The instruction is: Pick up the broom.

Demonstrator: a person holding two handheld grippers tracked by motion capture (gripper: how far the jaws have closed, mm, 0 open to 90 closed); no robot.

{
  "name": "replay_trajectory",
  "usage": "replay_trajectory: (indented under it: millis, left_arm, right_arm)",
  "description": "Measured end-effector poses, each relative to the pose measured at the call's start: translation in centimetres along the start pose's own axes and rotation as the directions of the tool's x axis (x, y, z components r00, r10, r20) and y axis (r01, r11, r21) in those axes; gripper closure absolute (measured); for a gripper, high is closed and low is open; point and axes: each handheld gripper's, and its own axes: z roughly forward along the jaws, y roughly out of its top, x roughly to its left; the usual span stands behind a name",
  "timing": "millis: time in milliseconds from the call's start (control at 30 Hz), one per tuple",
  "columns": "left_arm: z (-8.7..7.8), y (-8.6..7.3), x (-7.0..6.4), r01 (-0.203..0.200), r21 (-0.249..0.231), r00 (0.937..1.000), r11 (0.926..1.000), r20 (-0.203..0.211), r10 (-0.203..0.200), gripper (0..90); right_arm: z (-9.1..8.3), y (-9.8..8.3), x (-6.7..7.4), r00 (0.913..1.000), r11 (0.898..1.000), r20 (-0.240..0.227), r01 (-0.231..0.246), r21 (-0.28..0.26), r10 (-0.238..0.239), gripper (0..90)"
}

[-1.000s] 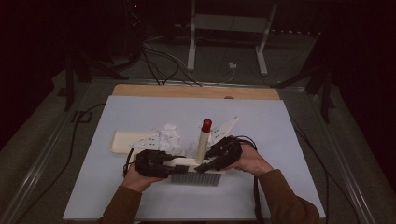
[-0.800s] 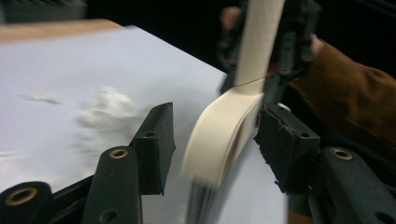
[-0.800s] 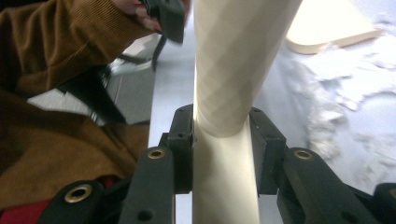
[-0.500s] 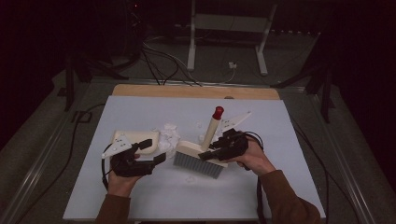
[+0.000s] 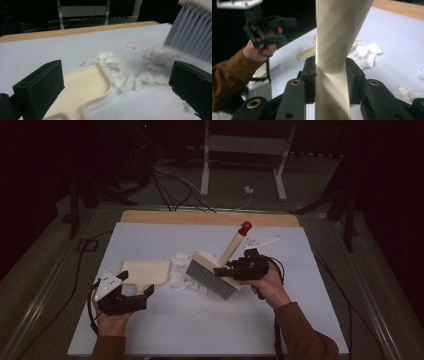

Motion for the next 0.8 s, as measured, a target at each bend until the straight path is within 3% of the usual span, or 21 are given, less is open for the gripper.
replay_trajectory:
  millis: [67,133,267,600,800]
  left_arm:
    - [-0.2,-0.5,0.2,0.001,0.005,0.9997,1.0,-0.025,-0.001,0.6]
    - [-0.3,-0.9,0.5,0.019,-0.002,0.9992,0.9998,-0.034,-0.019,0.6]
    - [-0.3,-1.4,0.8,0.02,0.009,0.9987,0.9998,-0.048,-0.019,0.6]
    - [-0.8,-1.7,1.4,0.027,-0.009,0.9936,0.9996,-0.109,-0.028,0.6]
    - [-0.7,-2.0,1.9,0.054,-0.012,0.9925,0.9985,-0.109,-0.055,0.6]
  right_arm:
    - [-0.1,0.1,0.1,0.9995,1.0,0.014,-0.028,-0.014,0.028,67.4]
    - [-0.2,0.2,0.2,0.9976,0.998,0.025,-0.063,-0.027,0.064,67.4]
    - [0.1,0.1,0.4,0.9931,0.993,0.042,-0.107,-0.049,0.109,67.4]
    - [2.0,-0.6,1.8,0.9857,0.987,0.06,-0.155,-0.05,0.158,67.4]
    - [3.7,-1.2,2.3,0.9847,0.986,0.047,-0.166,-0.032,0.168,67.4]
